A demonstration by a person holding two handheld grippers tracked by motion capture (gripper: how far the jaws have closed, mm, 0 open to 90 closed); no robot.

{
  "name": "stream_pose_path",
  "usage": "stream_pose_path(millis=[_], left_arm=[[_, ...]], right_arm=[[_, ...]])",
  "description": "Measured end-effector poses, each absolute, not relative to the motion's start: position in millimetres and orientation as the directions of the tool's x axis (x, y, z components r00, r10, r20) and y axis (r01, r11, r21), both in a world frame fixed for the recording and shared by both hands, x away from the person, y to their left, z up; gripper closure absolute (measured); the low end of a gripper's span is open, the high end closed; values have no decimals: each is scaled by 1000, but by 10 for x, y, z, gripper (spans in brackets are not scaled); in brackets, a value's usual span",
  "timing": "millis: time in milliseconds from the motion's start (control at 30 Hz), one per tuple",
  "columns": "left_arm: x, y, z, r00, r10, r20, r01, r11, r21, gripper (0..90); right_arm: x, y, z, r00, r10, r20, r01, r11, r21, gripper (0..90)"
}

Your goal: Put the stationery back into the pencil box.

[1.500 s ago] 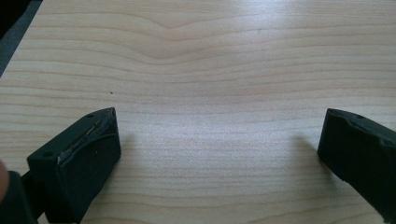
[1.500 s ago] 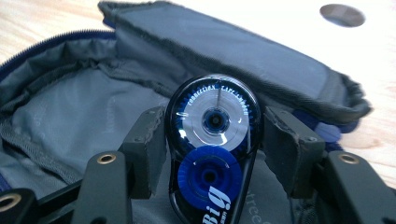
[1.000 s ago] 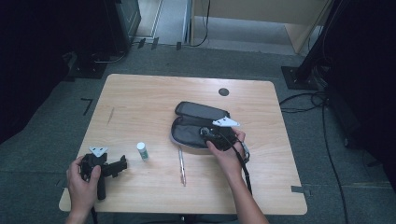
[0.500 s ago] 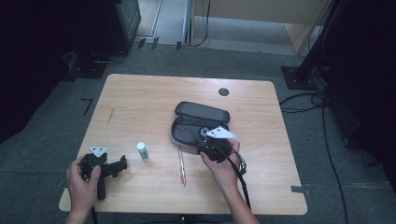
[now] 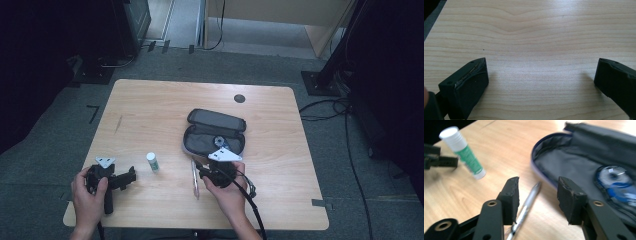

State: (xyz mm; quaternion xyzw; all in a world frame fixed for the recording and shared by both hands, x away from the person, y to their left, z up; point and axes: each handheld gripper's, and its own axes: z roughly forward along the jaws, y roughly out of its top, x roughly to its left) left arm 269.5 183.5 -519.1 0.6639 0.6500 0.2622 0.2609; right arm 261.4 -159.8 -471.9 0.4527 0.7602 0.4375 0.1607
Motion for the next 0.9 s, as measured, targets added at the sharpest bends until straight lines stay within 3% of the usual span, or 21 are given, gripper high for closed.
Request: stream_pose_path(millis=[300,600,733,900], left_arm=[[2695,1835,-5192,17,1000,9,726,-19,687,0],[2695,1835,-5191,17,1000,9,726,-19,687,0],[2695,1835,-5192,17,1000,9,726,-19,687,0],[2695,1835,-5192,17,1000,9,726,-19,687,0]], right_arm=[[2548,-1389,-4858,-578,799,164,571,253,781,618],[2583,-1251,-5058,-509,852,122,586,239,775,699],[2623,-1240,-5115,-453,883,120,595,199,779,713],[2667,-1226,-5173,-448,884,136,621,198,758,714]])
